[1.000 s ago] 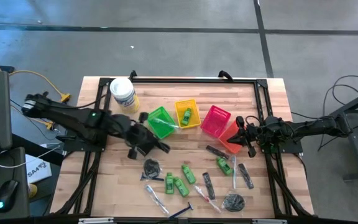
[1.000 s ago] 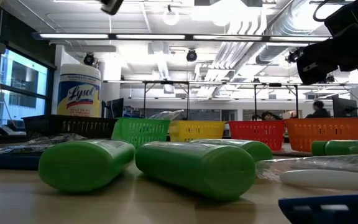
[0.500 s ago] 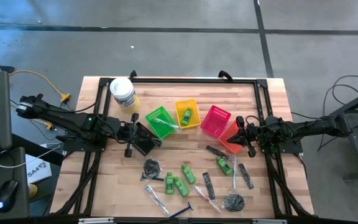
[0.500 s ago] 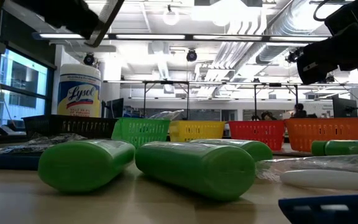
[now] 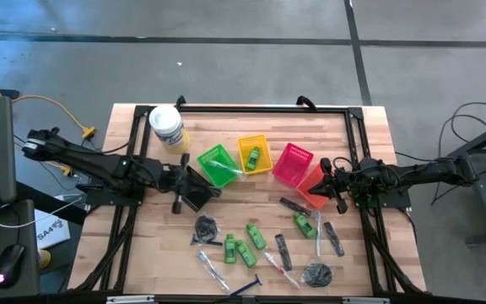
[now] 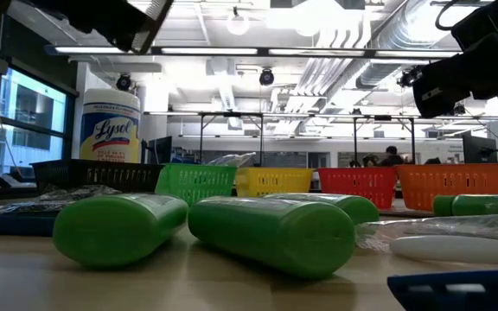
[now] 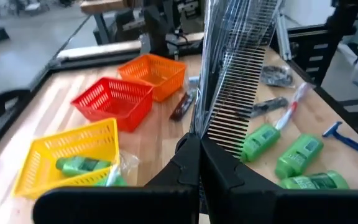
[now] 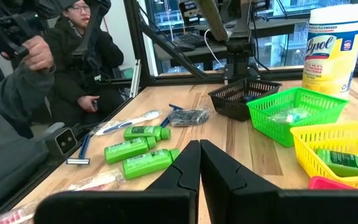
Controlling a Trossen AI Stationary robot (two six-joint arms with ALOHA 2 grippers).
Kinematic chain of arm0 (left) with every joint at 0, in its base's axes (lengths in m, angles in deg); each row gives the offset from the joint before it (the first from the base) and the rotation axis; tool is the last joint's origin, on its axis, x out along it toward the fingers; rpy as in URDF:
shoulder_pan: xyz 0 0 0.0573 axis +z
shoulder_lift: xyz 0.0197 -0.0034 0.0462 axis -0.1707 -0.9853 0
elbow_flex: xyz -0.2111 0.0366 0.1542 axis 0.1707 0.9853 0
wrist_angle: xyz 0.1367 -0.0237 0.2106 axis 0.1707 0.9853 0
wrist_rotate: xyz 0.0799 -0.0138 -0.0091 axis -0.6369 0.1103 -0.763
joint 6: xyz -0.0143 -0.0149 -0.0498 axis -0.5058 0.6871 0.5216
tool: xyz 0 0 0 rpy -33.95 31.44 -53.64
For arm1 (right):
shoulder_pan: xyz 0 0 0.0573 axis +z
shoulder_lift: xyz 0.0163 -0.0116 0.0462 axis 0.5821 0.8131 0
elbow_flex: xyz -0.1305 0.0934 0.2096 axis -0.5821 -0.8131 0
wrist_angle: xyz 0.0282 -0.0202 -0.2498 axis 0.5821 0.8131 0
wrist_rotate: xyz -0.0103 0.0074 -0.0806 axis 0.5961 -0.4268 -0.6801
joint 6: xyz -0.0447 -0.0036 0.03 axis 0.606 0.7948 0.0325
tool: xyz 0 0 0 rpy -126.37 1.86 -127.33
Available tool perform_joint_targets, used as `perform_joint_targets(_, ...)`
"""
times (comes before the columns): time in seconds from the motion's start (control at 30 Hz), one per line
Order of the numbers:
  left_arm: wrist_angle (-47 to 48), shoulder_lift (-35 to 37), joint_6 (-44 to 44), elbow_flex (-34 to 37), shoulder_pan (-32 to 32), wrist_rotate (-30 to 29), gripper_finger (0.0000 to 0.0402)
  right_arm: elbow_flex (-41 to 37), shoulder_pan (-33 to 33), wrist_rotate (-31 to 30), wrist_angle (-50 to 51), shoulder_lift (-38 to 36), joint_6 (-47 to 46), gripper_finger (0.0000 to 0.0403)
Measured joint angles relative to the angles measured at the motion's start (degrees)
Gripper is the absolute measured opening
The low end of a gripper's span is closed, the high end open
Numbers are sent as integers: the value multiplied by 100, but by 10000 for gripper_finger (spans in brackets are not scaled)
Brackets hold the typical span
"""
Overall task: Pick & Place Travel size toiletries
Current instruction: Put the black hair comb into the red bin
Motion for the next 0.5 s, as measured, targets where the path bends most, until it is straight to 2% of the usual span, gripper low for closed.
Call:
perform_joint_targets(0.23,-668,-986,529,-286,1,-30,0,1,0,-1,-1,-1,3,3)
perform_joint_targets(0.33,-680,-1526,718,-817,19,-29,0,0,0,0,-18,0,-18,3)
perform_joint_targets(0.5,-285,-2311,804,-1879,315,316,0,2,1,32,-44,-1,-97,3)
